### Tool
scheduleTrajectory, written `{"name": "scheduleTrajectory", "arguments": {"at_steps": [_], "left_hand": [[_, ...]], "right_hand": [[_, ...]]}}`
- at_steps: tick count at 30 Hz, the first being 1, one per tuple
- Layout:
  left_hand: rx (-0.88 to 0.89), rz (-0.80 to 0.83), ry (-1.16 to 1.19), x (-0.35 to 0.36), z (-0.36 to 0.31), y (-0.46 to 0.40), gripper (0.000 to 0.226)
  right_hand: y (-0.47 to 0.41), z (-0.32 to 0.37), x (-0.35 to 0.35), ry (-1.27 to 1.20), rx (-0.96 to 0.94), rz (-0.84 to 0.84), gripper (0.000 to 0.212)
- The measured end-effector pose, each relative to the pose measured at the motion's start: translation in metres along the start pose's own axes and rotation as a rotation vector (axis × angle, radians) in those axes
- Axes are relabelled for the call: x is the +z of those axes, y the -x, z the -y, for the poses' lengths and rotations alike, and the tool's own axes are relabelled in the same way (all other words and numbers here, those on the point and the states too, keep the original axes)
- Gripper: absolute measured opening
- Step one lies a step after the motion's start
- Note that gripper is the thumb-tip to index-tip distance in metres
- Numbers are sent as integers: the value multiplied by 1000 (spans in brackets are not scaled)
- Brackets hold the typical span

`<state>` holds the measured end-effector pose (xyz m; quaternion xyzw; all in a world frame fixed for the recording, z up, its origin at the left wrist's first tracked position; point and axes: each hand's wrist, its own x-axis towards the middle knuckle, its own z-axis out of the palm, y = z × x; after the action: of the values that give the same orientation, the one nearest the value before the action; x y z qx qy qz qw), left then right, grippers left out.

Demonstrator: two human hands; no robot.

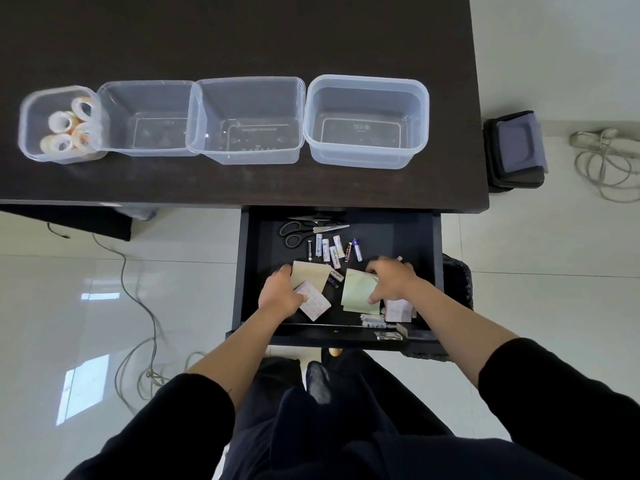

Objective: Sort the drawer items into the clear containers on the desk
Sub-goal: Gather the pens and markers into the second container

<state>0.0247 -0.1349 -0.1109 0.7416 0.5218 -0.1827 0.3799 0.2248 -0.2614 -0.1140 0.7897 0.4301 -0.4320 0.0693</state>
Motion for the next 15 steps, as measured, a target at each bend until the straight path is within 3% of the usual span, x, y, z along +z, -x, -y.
{"name": "scheduleTrajectory", "arguments": {"at_steps": [4, 9, 15], "left_hand": [[-81, -36, 17, -6, 11, 0, 49], [-114, -65, -13, -9, 13, 1, 66], [-135, -143, -85, -9, 6, 7, 95]], "right_hand": [[-1, 2, -4, 12, -6, 27, 62], [1, -8, -11, -225, 19, 62, 53], [2, -18, -40, -620, 81, -192, 56]]}}
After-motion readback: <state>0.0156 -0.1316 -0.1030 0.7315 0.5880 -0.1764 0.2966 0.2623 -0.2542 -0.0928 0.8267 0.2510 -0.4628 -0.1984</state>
